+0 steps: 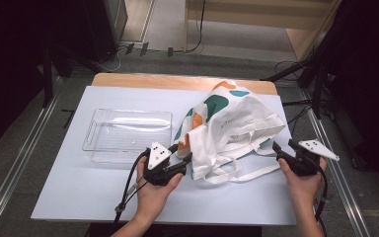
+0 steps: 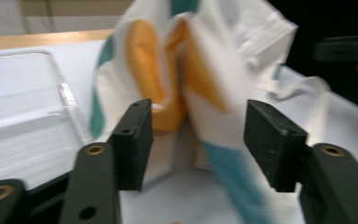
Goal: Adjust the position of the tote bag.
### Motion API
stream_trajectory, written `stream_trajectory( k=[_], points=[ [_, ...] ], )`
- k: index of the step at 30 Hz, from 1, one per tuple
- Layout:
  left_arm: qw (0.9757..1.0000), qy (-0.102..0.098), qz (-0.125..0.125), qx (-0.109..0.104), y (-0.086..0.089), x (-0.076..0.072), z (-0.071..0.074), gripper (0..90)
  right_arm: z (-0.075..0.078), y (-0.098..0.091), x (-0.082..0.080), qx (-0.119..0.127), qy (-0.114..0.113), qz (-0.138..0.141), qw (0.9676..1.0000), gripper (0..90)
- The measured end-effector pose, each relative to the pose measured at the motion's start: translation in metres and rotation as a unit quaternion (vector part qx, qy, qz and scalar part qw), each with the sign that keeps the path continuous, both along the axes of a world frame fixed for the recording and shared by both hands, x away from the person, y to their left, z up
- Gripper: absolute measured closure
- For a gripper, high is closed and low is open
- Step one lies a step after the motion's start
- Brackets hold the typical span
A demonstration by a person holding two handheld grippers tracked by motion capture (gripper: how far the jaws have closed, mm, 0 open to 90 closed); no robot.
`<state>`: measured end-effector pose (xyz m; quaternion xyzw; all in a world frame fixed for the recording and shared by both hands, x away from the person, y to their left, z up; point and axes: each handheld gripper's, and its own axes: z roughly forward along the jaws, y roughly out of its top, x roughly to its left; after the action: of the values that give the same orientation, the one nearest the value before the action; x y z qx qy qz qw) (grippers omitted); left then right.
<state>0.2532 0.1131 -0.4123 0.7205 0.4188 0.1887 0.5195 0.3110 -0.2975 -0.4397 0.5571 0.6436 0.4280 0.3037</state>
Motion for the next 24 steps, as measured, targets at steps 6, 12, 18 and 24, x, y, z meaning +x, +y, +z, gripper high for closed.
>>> stream_trajectory(
  k=[6,12,18,24],
  points=[
    [0.9995,-0.004,-0.026,0.017,-0.011,-0.019,-0.007,33.7,0.007,-0.006,0.042,0.009,0.021,-0.019,0.9996,35.1],
    [0.9953,0.079,-0.047,0.029,-0.030,-0.007,-0.037,38.0,0.000,-0.004,0.057,0.009,0.024,-0.024,0.9994,68.9],
    [0.9947,0.074,-0.057,0.045,-0.034,-0.004,-0.043,66.2,-0.003,-0.006,0.049,-0.001,0.019,-0.008,0.9998,88.8],
    [0.9947,0.073,-0.061,0.038,-0.029,-0.002,-0.041,72.0,-0.010,-0.002,0.035,-0.036,0.006,0.011,0.9993,90.0]
  ],
)
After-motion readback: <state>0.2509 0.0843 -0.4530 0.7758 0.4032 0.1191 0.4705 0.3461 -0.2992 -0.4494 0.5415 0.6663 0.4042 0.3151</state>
